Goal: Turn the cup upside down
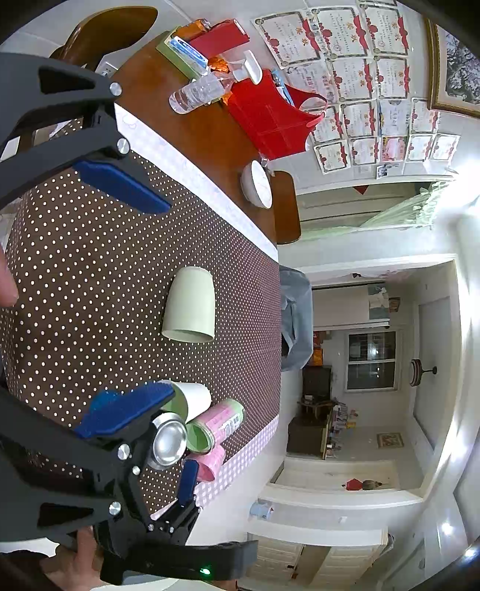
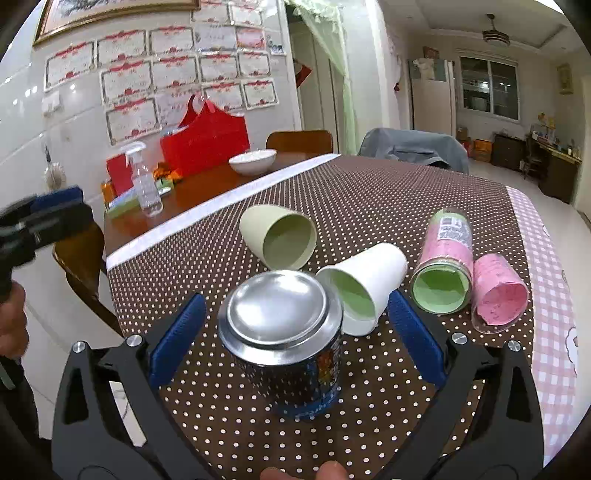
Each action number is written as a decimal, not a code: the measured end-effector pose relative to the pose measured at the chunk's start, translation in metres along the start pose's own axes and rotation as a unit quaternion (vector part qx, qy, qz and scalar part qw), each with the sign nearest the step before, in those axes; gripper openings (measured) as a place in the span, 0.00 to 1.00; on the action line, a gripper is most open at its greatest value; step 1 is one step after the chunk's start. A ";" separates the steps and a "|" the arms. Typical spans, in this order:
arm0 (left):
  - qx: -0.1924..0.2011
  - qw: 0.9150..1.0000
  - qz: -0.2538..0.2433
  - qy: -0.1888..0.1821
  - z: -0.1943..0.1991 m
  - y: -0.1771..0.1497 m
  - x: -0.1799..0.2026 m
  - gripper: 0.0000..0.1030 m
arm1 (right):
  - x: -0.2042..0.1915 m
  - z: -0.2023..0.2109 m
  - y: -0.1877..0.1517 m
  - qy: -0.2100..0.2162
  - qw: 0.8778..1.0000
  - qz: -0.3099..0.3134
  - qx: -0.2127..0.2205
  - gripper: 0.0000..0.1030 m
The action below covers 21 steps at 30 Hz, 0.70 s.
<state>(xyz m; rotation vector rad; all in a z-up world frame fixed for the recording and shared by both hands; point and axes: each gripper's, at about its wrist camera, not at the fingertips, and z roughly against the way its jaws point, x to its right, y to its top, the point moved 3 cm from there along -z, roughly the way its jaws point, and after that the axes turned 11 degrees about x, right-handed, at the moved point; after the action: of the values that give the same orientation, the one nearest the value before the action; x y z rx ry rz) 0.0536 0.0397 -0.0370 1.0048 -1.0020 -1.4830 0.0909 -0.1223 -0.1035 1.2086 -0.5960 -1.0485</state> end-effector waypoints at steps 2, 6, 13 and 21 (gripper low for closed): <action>0.001 1.000 -0.001 -0.001 0.001 0.002 0.001 0.88 | 0.002 0.004 0.004 -0.004 1.000 -0.003 0.007 0.94; 0.004 1.000 -0.002 -0.003 0.004 0.004 0.003 0.88 | 0.005 0.012 0.013 -0.013 1.000 -0.009 0.018 0.94; 0.011 1.000 -0.005 -0.006 0.008 0.009 0.009 0.88 | 0.010 0.028 0.028 -0.031 0.999 -0.017 0.032 0.94; 0.018 1.000 -0.012 -0.012 0.015 0.013 0.022 0.88 | 0.005 0.054 0.046 -0.054 0.997 -0.019 0.053 0.94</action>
<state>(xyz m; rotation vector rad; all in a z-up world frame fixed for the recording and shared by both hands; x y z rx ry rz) 0.0411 0.0180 -0.0218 1.0293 -1.0407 -1.5053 0.0634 -0.1516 -0.0448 1.2657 -0.7213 -1.1312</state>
